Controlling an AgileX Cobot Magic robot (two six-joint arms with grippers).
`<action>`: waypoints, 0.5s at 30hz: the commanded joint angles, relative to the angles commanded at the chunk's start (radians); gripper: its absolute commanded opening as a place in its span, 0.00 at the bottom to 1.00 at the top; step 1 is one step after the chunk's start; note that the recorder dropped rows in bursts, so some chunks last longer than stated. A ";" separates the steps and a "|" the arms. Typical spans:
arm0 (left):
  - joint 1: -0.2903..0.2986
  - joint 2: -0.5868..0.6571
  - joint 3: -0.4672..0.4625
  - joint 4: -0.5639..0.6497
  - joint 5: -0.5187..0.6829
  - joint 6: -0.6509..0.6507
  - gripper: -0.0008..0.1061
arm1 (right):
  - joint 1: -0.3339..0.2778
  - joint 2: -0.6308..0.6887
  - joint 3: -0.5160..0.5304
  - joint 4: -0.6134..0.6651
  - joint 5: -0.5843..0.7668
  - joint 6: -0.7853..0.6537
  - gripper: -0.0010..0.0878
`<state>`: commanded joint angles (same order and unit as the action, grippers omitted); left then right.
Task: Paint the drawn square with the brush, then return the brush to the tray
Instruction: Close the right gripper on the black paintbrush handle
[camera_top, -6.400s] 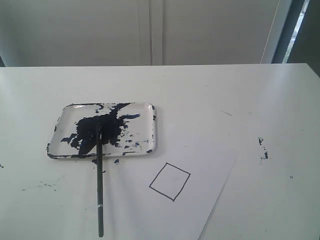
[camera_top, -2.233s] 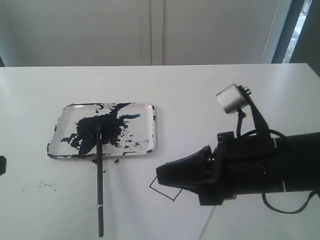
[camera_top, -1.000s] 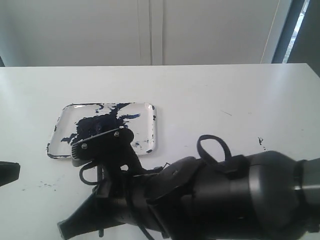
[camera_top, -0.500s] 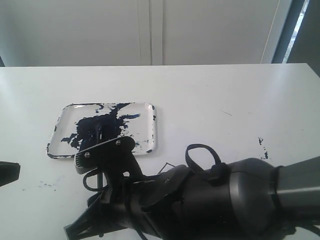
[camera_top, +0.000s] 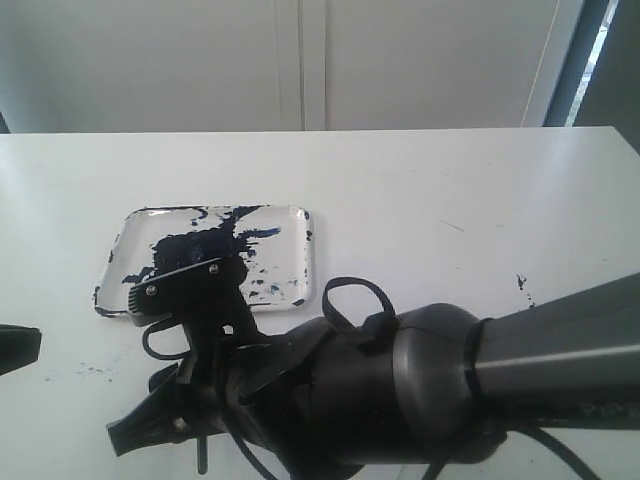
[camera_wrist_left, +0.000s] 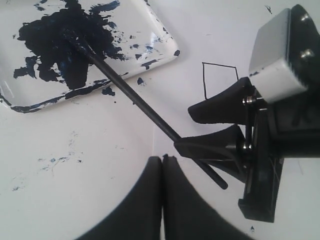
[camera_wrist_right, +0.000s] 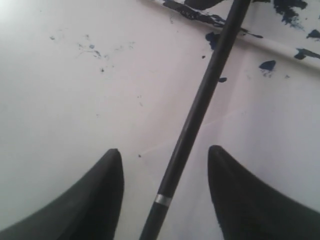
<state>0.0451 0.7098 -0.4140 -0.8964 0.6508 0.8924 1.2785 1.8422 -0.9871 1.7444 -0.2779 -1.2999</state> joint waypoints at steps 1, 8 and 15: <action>0.000 0.000 0.000 0.000 0.000 0.000 0.01 | 0.000 0.002 0.000 0.000 0.002 0.000 0.57; 0.000 0.000 0.000 0.000 0.000 0.000 0.01 | 0.000 0.063 0.000 0.000 0.026 0.003 0.57; 0.000 0.000 0.000 0.000 0.000 0.000 0.01 | 0.000 0.092 0.000 0.000 0.020 0.025 0.51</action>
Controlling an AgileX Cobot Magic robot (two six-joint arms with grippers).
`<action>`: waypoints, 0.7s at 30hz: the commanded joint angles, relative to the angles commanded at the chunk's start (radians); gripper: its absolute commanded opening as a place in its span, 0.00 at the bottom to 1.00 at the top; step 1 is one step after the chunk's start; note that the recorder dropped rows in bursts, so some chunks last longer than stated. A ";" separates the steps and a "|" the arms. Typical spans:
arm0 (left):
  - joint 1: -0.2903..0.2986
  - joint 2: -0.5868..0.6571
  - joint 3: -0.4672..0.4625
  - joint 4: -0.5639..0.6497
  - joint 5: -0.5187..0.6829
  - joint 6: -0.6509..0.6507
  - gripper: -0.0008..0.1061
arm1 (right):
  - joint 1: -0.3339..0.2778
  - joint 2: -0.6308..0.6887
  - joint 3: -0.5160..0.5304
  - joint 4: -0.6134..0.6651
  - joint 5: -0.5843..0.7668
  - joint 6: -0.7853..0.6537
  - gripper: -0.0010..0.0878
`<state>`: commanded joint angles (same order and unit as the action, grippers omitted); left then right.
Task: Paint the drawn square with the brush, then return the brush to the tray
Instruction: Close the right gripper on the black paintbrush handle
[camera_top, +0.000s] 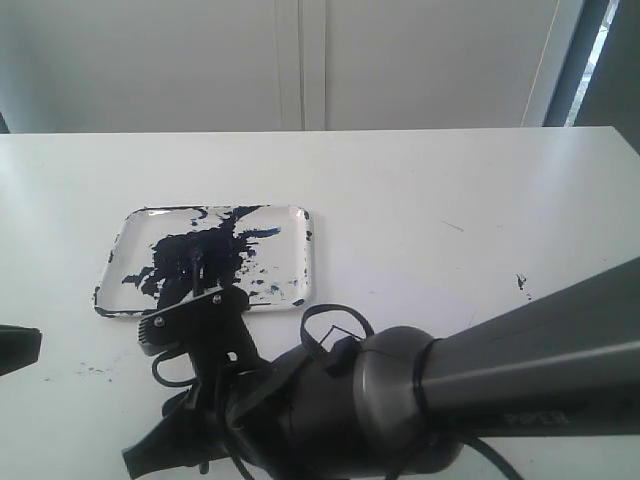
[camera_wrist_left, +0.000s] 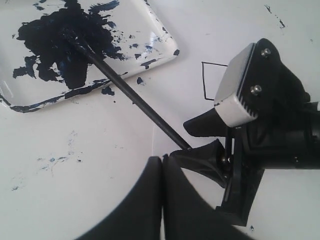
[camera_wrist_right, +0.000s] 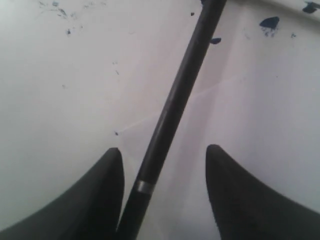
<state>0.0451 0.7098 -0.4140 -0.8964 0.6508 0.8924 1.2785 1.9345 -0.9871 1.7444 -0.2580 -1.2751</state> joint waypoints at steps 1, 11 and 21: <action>0.000 0.000 0.000 0.000 0.000 0.000 0.01 | 0.000 0.000 0.000 0.000 -0.002 0.000 0.51; 0.000 0.000 0.000 -0.004 0.000 0.000 0.01 | 0.000 0.000 0.000 0.000 -0.008 -0.002 0.44; 0.000 0.000 0.000 -0.004 0.002 0.000 0.01 | 0.000 0.000 0.000 0.000 -0.022 0.000 0.15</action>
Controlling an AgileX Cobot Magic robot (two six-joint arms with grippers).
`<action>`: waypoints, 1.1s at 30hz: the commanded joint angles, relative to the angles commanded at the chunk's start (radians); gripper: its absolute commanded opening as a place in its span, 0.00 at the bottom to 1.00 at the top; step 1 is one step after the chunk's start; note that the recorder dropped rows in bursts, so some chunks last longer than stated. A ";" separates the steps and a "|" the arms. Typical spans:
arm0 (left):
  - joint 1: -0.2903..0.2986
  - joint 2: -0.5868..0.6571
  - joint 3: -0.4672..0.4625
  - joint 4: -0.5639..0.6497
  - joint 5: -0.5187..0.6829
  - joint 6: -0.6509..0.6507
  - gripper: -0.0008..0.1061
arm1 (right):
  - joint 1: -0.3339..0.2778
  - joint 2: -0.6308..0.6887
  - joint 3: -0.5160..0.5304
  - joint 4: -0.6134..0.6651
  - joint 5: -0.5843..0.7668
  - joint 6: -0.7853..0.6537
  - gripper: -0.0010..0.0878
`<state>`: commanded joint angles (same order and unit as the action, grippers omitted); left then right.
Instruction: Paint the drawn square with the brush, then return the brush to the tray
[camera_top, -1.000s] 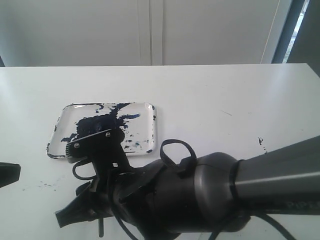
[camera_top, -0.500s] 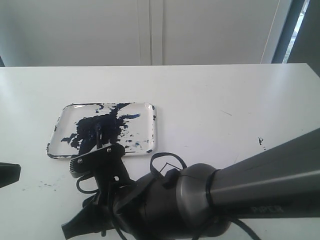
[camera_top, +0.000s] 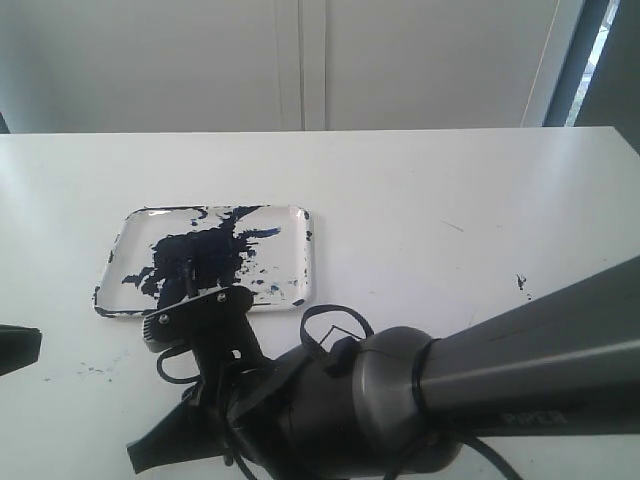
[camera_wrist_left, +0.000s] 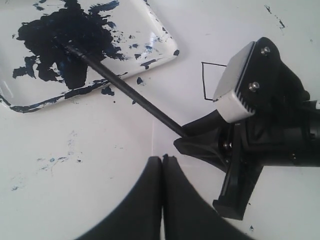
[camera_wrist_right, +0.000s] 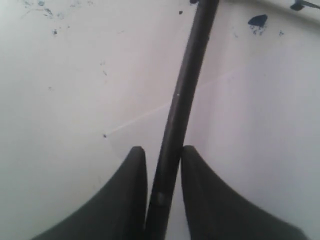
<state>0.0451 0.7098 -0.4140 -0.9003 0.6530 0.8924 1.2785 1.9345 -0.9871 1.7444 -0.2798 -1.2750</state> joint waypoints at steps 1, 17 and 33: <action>0.000 0.000 0.000 0.000 0.002 0.000 0.01 | 0.000 -0.002 0.000 0.000 0.002 0.000 0.10; 0.000 0.000 0.000 0.000 0.009 0.000 0.01 | 0.000 -0.192 0.007 0.000 -0.109 -0.023 0.01; 0.000 0.000 0.000 0.000 0.011 0.000 0.01 | -0.005 -0.336 0.235 0.000 -0.081 -0.031 0.01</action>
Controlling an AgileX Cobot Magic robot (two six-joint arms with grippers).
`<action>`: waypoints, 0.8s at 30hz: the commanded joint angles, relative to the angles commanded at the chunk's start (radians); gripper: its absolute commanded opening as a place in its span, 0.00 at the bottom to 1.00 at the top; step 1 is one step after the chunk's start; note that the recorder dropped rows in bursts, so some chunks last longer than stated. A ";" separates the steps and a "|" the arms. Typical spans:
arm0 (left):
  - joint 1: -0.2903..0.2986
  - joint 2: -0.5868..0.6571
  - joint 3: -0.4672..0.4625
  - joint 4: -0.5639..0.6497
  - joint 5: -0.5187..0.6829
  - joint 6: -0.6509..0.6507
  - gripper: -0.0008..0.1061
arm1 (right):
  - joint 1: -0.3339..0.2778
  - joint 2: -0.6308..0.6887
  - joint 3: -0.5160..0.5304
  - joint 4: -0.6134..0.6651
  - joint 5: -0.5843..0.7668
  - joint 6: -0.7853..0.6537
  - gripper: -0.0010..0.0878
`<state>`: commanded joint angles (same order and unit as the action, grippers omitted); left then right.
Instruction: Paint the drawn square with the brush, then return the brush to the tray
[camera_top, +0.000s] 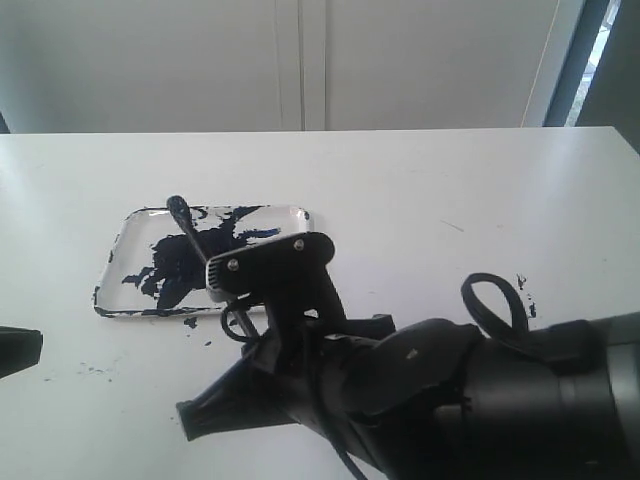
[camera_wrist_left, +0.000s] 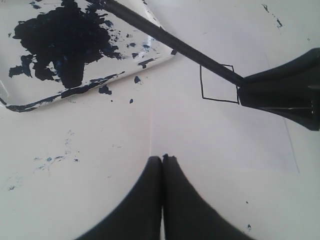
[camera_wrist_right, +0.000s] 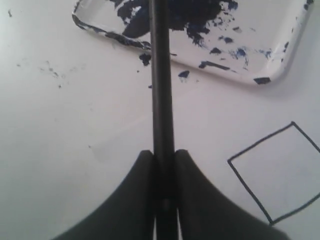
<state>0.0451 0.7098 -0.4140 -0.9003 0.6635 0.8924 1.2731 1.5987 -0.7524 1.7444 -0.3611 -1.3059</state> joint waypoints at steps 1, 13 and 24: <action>0.000 0.000 0.000 0.000 0.000 0.000 0.01 | 0.000 0.000 0.009 0.000 0.000 0.000 0.01; 0.000 0.000 0.000 0.000 -0.004 0.002 0.01 | -0.140 0.058 0.032 0.000 0.168 -0.022 0.01; 0.000 0.000 0.000 0.000 -0.004 0.002 0.01 | -0.281 0.058 -0.014 0.000 0.384 -0.044 0.01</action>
<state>0.0451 0.7098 -0.4140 -0.9003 0.6596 0.8942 0.9921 1.6564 -0.7668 1.7444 0.0225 -1.3498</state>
